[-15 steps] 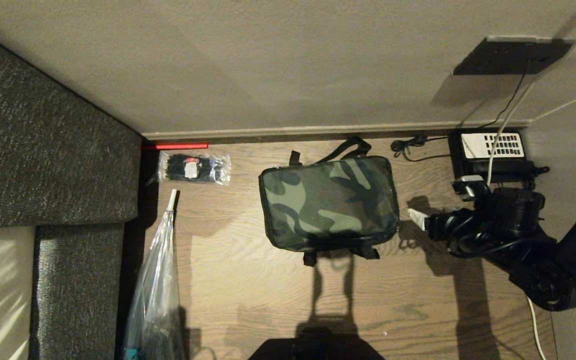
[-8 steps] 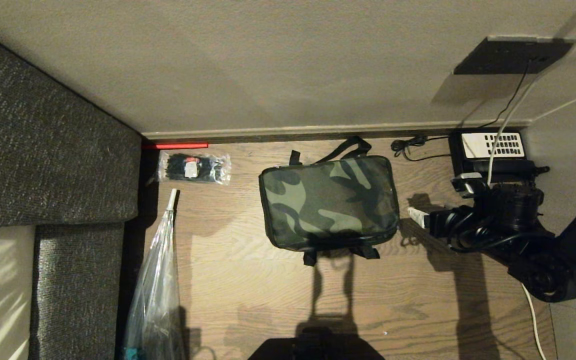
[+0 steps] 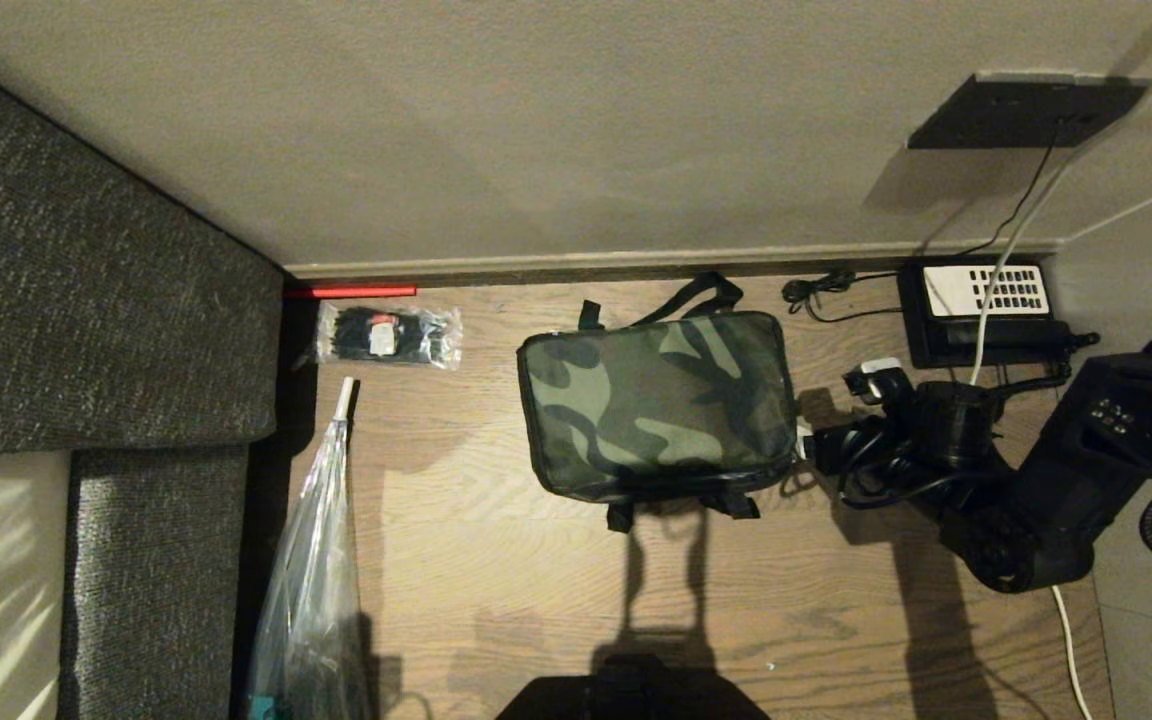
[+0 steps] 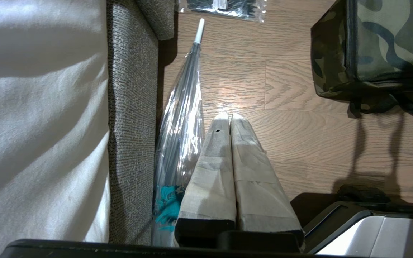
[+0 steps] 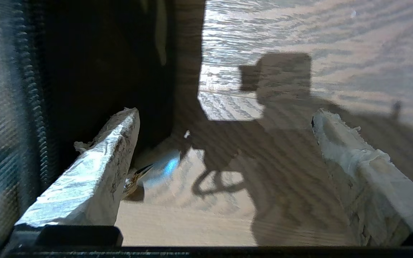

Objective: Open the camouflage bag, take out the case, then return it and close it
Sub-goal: Open the top of the storage box

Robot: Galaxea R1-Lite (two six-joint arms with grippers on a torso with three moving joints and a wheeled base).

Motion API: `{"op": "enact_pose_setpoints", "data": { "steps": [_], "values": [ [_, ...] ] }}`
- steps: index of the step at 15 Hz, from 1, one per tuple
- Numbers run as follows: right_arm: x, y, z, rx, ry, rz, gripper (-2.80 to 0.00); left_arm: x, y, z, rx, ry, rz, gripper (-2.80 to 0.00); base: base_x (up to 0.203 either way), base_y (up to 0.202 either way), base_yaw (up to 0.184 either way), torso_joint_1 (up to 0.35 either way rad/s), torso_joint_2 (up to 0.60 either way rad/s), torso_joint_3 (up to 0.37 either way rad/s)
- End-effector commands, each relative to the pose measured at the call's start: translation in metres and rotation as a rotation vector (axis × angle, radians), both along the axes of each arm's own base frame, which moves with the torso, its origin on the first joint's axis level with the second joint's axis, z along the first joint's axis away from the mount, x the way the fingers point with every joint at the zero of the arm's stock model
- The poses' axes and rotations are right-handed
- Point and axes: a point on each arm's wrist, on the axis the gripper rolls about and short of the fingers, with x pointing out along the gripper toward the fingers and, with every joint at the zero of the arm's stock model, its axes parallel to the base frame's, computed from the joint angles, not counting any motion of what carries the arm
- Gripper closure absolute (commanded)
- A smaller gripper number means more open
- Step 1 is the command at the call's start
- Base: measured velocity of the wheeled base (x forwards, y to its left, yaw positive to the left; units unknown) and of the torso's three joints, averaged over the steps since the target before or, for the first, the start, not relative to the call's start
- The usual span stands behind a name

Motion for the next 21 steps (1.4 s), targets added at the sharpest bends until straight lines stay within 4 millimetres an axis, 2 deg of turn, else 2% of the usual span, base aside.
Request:
{"op": "enact_pose_setpoints", "data": {
  "steps": [1,6,12,14,19,21],
  "values": [
    [0.006,0.016,-0.01,0.046,0.009,0.018,-2.8,0.0,0.0,-0.001,-0.001,0.001,0.001,0.0,0.0,0.0,0.0,0.0,0.0,0.0],
    [0.001,0.037,-0.01,0.088,-0.012,0.024,-2.8,0.0,0.0,-0.001,-0.001,0.001,0.001,0.0,0.0,0.0,0.0,0.0,0.0,0.0],
    [-0.008,0.038,-0.013,0.075,0.013,0.035,-2.8,0.0,0.0,-0.001,-0.001,0.001,0.001,0.0,0.0,0.0,0.0,0.0,0.0,0.0],
    [-0.013,0.034,-0.014,0.061,0.031,0.039,-2.8,0.0,0.0,-0.001,-0.001,0.001,0.001,0.0,0.0,0.0,0.0,0.0,0.0,0.0],
    [-0.021,0.003,0.008,-0.016,0.045,0.065,-2.8,0.0,0.0,-0.001,-0.001,0.001,0.001,0.0,0.0,0.0,0.0,0.0,0.0,0.0],
    [-0.025,0.0,0.008,-0.022,0.057,0.069,-2.8,0.0,0.0,-0.001,-0.001,0.001,0.001,0.0,0.0,0.0,0.0,0.0,0.0,0.0]
  ]
}}
